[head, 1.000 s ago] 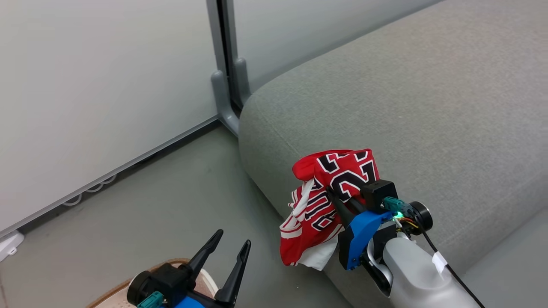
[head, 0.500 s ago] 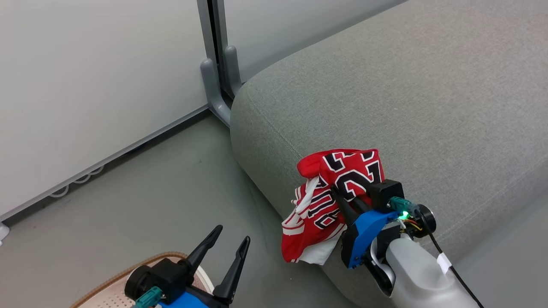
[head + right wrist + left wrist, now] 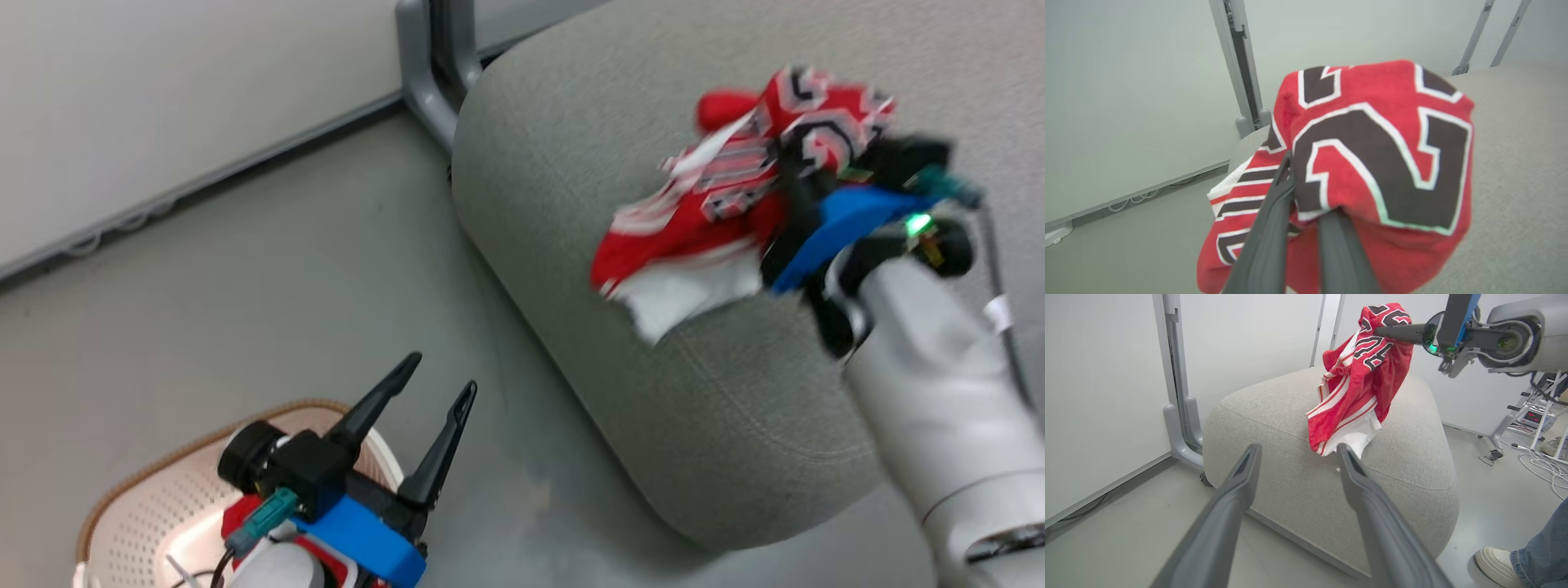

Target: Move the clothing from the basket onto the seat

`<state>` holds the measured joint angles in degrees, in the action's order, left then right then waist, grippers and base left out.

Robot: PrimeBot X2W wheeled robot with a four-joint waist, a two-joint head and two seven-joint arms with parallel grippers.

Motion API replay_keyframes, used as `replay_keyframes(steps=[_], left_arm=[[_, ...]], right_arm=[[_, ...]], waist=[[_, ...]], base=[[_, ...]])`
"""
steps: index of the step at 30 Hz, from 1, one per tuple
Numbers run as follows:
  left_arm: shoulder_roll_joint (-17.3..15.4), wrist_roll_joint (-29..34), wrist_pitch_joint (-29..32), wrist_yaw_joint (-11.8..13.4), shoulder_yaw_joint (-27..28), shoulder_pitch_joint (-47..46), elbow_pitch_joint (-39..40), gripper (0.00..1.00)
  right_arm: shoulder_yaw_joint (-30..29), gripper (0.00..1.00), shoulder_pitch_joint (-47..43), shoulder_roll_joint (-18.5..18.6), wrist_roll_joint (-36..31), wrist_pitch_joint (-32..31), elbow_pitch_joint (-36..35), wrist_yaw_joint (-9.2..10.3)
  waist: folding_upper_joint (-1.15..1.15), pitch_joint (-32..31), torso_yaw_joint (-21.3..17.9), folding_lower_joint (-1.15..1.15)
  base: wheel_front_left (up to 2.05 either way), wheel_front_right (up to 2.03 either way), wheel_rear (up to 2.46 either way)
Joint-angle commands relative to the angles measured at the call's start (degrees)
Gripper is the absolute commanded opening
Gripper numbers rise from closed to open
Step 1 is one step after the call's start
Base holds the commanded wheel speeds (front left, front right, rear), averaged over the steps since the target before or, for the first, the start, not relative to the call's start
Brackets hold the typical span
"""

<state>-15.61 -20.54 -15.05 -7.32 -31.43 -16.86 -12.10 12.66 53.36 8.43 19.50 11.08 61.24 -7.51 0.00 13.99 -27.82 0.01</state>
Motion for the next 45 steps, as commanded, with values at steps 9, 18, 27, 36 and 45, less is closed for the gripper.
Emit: replay_keyframes(steps=[9, 18, 27, 36, 45], left_arm=[[-2.4, 1.4, -0.2, -0.2, -4.0, -10.6, 3.4, 1.0], [-2.5, 2.6, -0.2, -0.2, -4.9, -16.7, 5.9, 1.0], [-1.5, 2.5, -0.2, -0.2, -4.5, -16.5, 5.4, 1.0], [-0.2, 1.1, -0.2, -0.2, -4.2, -14.2, 3.3, 1.0], [2.3, -0.5, -0.2, -0.2, -0.4, -7.4, 1.2, 1.0]], right_arm=[[-11.3, 0.0, 11.8, 14.2, -0.9, 1.8, 1.0, 0.04], [-20.1, 0.0, 9.9, 17.5, -3.3, 3.7, 4.5, 0.05], [-23.2, 0.07, 8.5, 17.0, -7.5, 4.1, 4.9, 0.05], [-24.2, 1.0, 4.9, 15.0, -12.5, 4.1, 4.1, 0.05], [-22.2, 1.0, -4.0, 12.3, -15.0, 4.1, -0.5, 0.05]], waist=[[0.0, 16.8, 11.9, -0.01], [0.0, 24.5, 17.9, -0.01], [0.0, 23.8, 18.4, -0.01], [0.0, 16.8, 17.9, -0.01], [0.0, 5.2, 18.6, -0.01]], base=[[0.0, 0.0, 0.0], [0.0, 0.0, 0.0], [0.0, 0.0, 0.0], [0.0, 0.0, 0.0], [0.0, 0.0, 0.0]])
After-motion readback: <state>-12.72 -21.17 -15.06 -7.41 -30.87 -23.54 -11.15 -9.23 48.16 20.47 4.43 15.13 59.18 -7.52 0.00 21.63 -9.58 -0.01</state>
